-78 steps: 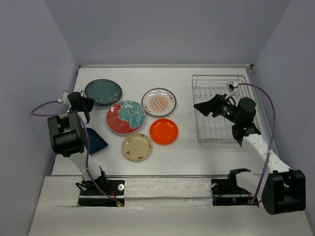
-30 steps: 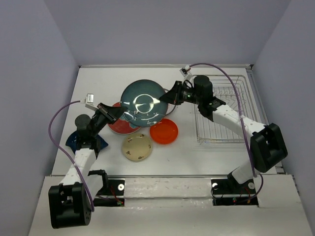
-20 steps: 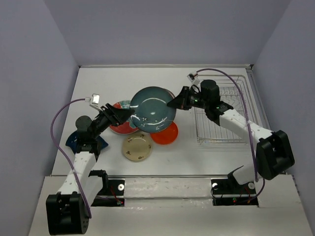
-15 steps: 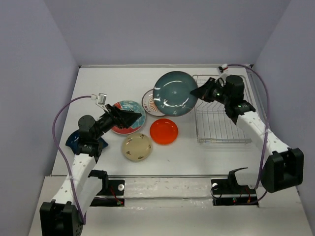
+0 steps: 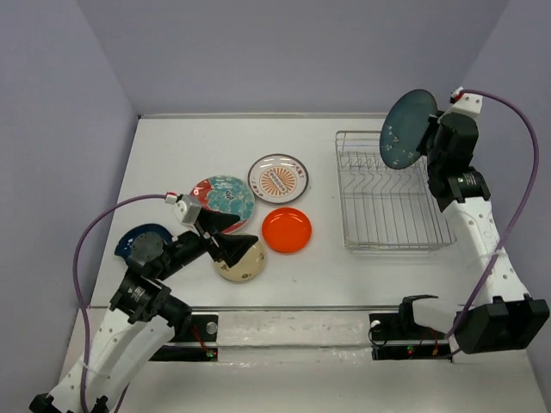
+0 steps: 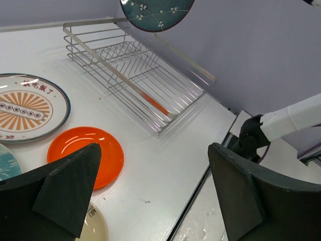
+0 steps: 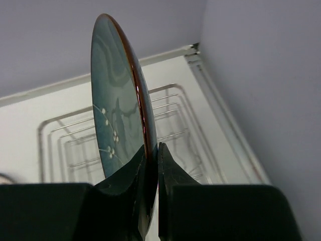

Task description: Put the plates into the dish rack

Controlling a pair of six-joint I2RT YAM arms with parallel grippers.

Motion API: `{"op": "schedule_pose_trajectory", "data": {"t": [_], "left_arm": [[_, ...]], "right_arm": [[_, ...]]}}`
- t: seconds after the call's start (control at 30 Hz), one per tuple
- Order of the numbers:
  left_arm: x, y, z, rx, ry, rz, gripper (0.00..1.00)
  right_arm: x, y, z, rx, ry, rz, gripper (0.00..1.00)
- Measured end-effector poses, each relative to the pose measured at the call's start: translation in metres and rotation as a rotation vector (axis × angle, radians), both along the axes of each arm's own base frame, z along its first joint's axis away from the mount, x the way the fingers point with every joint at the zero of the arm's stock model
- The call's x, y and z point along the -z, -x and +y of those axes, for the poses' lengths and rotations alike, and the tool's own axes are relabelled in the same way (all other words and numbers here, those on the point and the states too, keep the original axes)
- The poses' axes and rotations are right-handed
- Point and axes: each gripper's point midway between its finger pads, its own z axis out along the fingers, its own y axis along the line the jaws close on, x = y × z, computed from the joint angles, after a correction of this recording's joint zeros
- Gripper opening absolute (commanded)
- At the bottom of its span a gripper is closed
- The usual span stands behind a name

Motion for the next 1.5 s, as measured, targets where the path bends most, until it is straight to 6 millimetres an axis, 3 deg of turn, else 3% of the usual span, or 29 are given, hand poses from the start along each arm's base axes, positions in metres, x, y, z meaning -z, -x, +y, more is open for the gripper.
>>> {"op": "schedule_pose_trajectory", "data": {"t": [0.23,0.37,0.67,0.97,1.5], "left_arm": [[-0.01,0.006,0.008,-0.033,-0.002,-0.05,0.99],[-0.011,0.01,0.008,-0.031,-0.001,-0.055,0.99],[-0.009,0.017,0.003,0.001,-0.005,-0.051,0.99],[-0.008,0.017,0.003,-0.001,-0.006,-0.048,0.99],[-0.004,0.014,0.002,-0.008,-0.017,-0.032,0.99]], "right_arm": [[0.024,-0.024,-0.062,0.094,0.248,0.16,0.07],[0.036,-0.029,-0.083,0.101,0.327,0.24,0.07],[0.043,-0.038,-0.089,0.036,0.385,0.289,0.07],[0.068,-0.048,-0.1,0.004,0.363,0.339,0.07],[0.056,-0.044,-0.118,0.049,0.345,0.318,0.07]]}}
